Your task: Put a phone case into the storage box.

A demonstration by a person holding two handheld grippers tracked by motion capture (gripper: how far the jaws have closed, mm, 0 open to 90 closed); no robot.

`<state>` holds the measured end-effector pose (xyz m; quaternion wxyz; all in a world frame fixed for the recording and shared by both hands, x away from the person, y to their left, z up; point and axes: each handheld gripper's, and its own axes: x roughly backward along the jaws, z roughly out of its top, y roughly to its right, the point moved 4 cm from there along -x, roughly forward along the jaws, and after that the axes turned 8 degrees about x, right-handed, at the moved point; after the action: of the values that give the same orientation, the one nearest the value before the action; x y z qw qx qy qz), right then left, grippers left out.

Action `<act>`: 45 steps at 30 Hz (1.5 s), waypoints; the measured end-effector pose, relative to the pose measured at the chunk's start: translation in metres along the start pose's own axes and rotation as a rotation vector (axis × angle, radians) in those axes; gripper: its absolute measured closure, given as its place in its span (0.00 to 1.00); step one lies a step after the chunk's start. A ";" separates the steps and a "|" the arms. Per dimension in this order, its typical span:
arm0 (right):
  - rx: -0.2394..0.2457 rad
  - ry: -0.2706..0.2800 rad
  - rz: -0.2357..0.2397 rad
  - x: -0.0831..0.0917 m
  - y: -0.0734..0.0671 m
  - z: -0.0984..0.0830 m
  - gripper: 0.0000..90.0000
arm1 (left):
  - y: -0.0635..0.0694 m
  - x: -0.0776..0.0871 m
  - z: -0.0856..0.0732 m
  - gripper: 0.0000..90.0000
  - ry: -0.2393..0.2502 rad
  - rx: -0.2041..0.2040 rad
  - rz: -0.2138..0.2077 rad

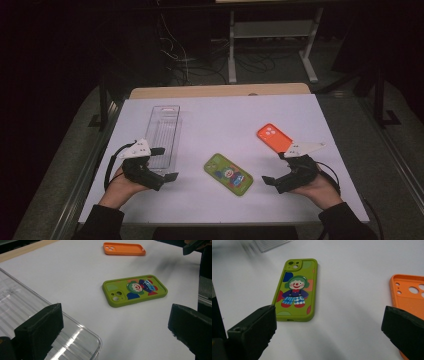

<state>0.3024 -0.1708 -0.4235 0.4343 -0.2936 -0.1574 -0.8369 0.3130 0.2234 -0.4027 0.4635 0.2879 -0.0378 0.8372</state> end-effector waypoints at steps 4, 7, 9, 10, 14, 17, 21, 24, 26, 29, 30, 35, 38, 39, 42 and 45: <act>-0.012 0.002 -0.004 0.003 0.002 0.003 0.00 | 0.001 -0.001 0.000 0.00 -0.002 0.003 -0.006; -0.014 -0.003 -0.017 0.004 0.006 0.006 0.00 | 0.001 -0.002 0.001 0.00 -0.010 -0.008 -0.008; -0.008 0.005 -0.018 0.004 0.008 0.008 0.00 | 0.001 -0.003 0.002 0.00 -0.006 -0.019 -0.004; -0.011 0.005 -0.020 0.004 0.009 0.008 0.00 | 0.001 -0.003 0.002 0.00 -0.006 -0.019 -0.004; -0.012 0.005 -0.015 0.005 0.010 0.009 0.00 | 0.001 -0.004 0.002 0.00 -0.011 -0.016 -0.010; -0.005 0.002 -0.015 0.004 0.013 0.012 0.00 | 0.001 -0.005 0.003 0.00 -0.015 -0.014 -0.016; -0.010 0.002 -0.021 0.003 0.018 0.015 0.00 | 0.002 -0.005 0.003 0.00 -0.011 -0.008 -0.016; -0.015 0.001 -0.020 0.002 0.020 0.017 0.00 | 0.002 -0.005 0.003 0.00 -0.009 -0.008 -0.016; -0.011 0.005 -0.025 0.001 0.023 0.019 0.00 | 0.002 -0.005 0.002 0.00 -0.014 -0.016 -0.013; -0.022 0.007 -0.026 0.000 0.028 0.022 0.00 | 0.002 -0.005 0.001 0.00 -0.021 -0.020 -0.013; -0.022 0.007 -0.026 0.000 0.028 0.022 0.00 | 0.002 -0.005 0.001 0.00 -0.021 -0.020 -0.013; -0.018 -0.001 -0.032 -0.001 0.034 0.027 0.00 | 0.003 -0.007 0.001 0.00 -0.020 -0.020 -0.013; -0.011 -0.005 -0.039 -0.002 0.038 0.030 0.00 | 0.003 -0.007 0.001 0.00 -0.018 -0.019 -0.012; -0.018 -0.010 -0.040 -0.002 0.039 0.030 0.00 | 0.003 -0.007 0.001 0.00 -0.018 -0.021 -0.010; -0.029 -0.022 -0.053 -0.003 0.043 0.032 0.00 | 0.003 -0.007 0.001 0.00 -0.018 -0.014 -0.010; -0.030 -0.027 -0.059 -0.004 0.049 0.035 0.00 | 0.002 -0.006 0.001 0.00 -0.021 -0.019 -0.005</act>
<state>0.3568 -0.1784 -0.3986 0.4029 -0.3066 -0.1592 -0.8475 0.3140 0.2173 -0.4050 0.4679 0.2925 -0.0501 0.8325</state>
